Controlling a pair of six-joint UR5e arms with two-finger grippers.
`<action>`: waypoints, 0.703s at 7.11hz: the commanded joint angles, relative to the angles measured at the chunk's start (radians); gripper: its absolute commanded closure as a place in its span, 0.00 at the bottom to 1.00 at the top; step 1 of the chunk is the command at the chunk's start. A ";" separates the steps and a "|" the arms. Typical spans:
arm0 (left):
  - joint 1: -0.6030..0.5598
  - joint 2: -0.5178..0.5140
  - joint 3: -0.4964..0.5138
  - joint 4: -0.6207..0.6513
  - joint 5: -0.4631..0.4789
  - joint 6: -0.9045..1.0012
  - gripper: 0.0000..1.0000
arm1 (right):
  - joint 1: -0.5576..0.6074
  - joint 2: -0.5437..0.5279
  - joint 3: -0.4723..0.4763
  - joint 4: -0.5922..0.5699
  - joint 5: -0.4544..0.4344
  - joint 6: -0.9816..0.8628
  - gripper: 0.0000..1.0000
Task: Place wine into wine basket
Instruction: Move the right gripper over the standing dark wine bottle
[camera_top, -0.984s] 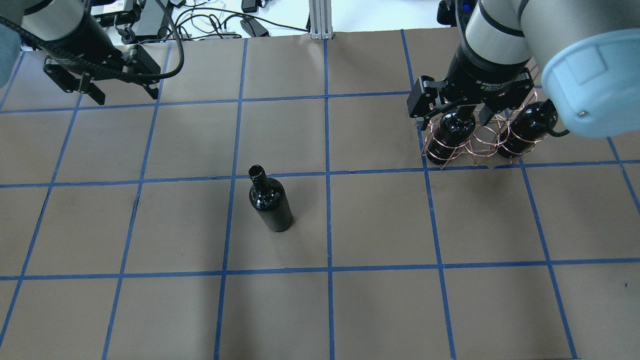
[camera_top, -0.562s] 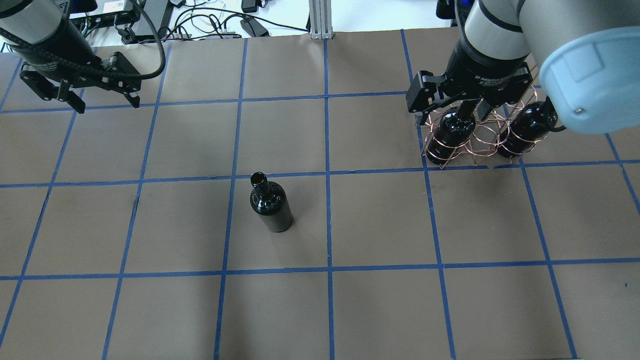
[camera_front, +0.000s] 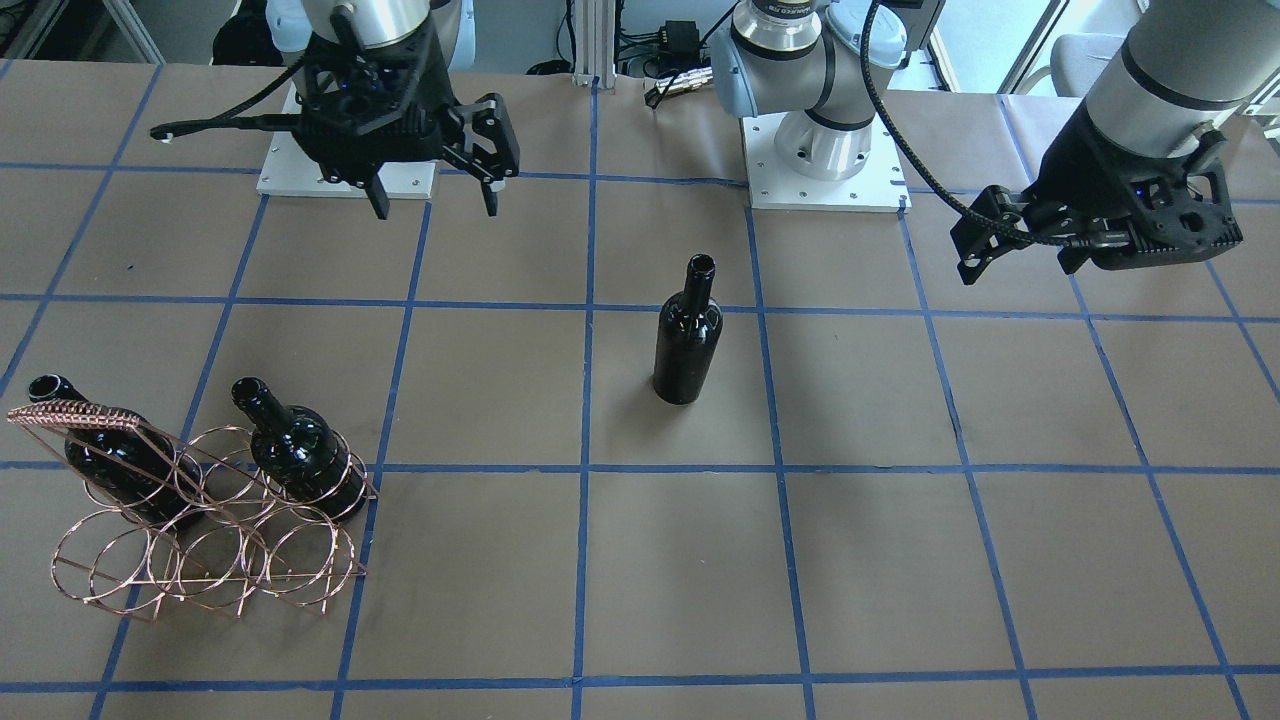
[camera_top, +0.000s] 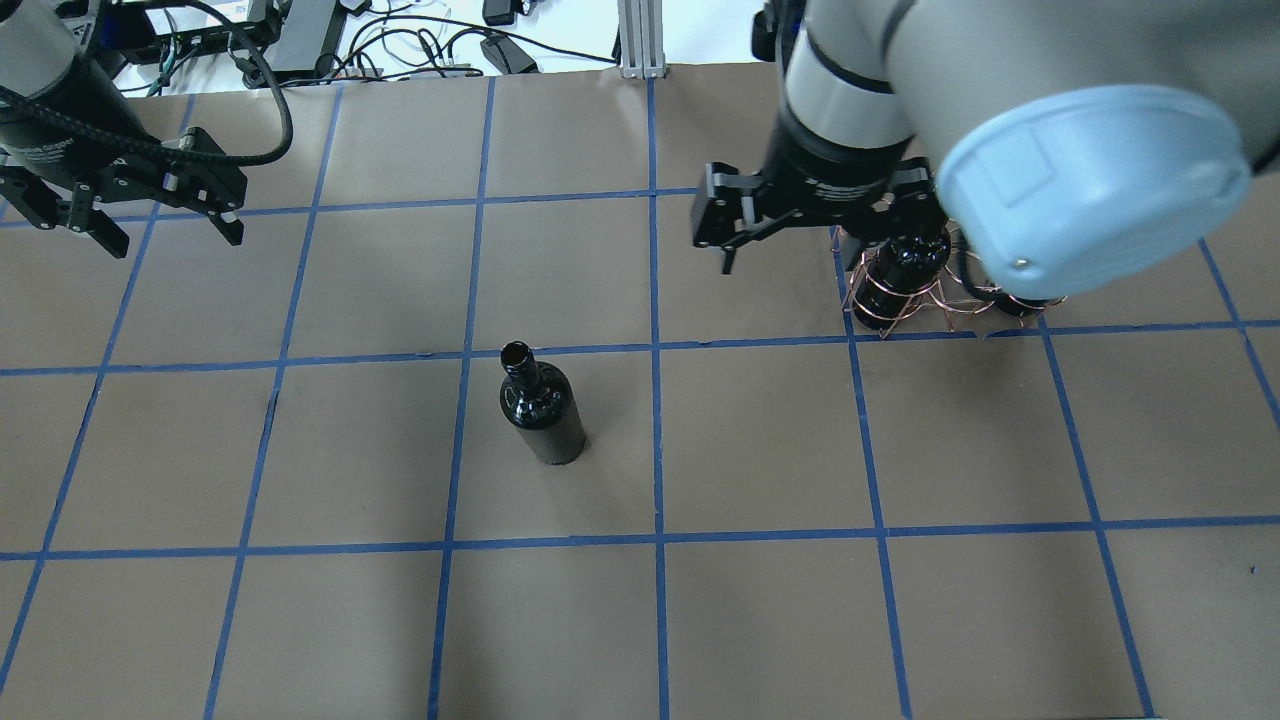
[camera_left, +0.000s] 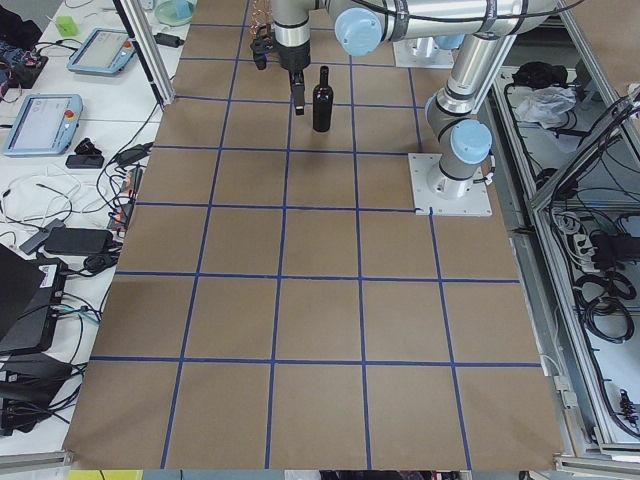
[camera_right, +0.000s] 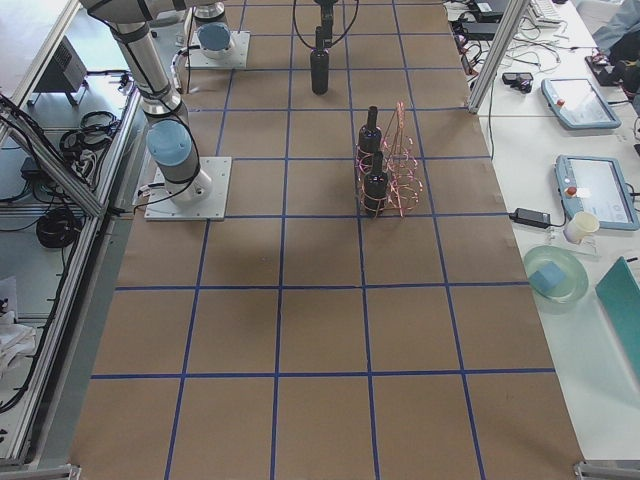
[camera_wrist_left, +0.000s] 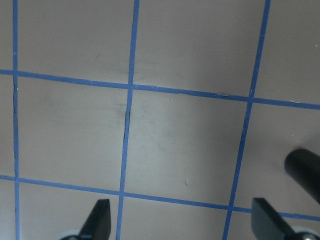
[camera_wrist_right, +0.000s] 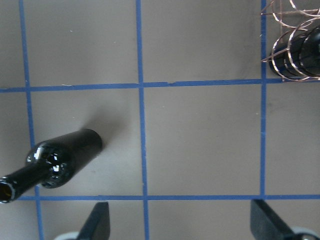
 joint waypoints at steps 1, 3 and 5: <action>0.007 0.001 -0.004 -0.008 0.001 0.007 0.00 | 0.176 0.119 -0.058 -0.056 0.016 0.320 0.00; 0.008 0.001 -0.010 -0.007 0.001 0.047 0.00 | 0.262 0.200 -0.055 -0.143 0.012 0.384 0.00; 0.020 0.001 -0.010 -0.007 0.003 0.052 0.00 | 0.262 0.215 -0.025 -0.190 0.013 0.388 0.00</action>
